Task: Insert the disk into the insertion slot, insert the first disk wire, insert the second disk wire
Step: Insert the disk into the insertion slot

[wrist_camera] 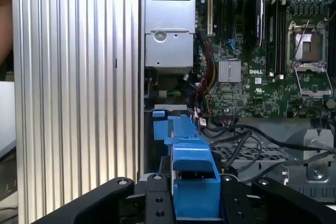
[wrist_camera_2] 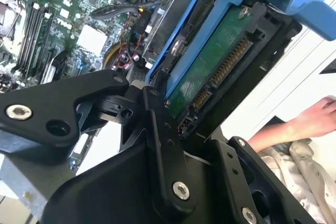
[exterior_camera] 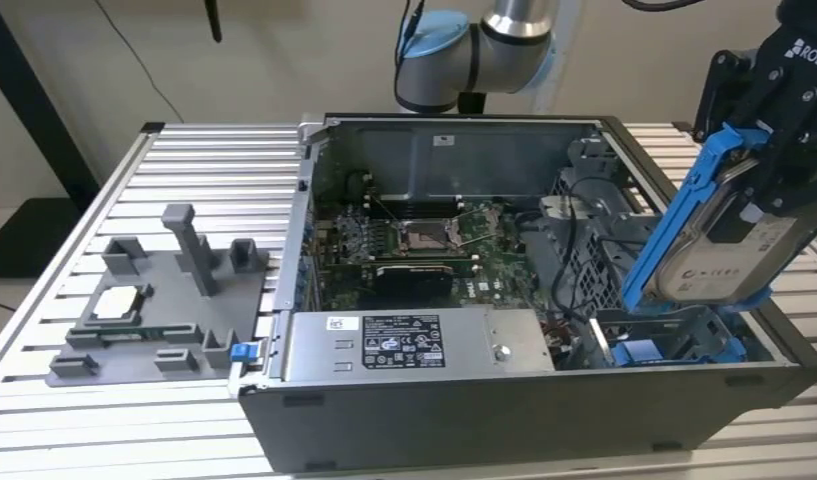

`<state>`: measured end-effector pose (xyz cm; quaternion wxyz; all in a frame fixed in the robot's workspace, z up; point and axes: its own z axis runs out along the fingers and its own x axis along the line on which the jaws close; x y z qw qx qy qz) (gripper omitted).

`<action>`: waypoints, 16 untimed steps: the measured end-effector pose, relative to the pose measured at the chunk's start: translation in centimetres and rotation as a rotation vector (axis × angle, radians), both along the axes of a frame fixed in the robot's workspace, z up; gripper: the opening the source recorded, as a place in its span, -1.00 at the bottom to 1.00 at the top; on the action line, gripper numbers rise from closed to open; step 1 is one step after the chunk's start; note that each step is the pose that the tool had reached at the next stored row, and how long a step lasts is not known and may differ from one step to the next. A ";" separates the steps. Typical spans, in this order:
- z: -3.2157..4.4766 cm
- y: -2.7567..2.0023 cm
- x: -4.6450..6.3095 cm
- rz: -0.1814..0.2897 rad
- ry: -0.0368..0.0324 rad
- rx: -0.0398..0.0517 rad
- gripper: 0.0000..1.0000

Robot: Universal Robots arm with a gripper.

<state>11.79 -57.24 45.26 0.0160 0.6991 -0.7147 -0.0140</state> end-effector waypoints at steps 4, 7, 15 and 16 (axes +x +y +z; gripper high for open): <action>-0.48 -0.02 0.0 0.000 0.0016 0.0001 -1.00; -0.66 -0.03 0.0 0.000 0.0017 0.0000 -1.00; -0.77 -0.03 0.0 0.000 0.0017 0.0005 -1.00; -0.90 -0.03 0.0 0.000 0.0020 0.0011 -1.00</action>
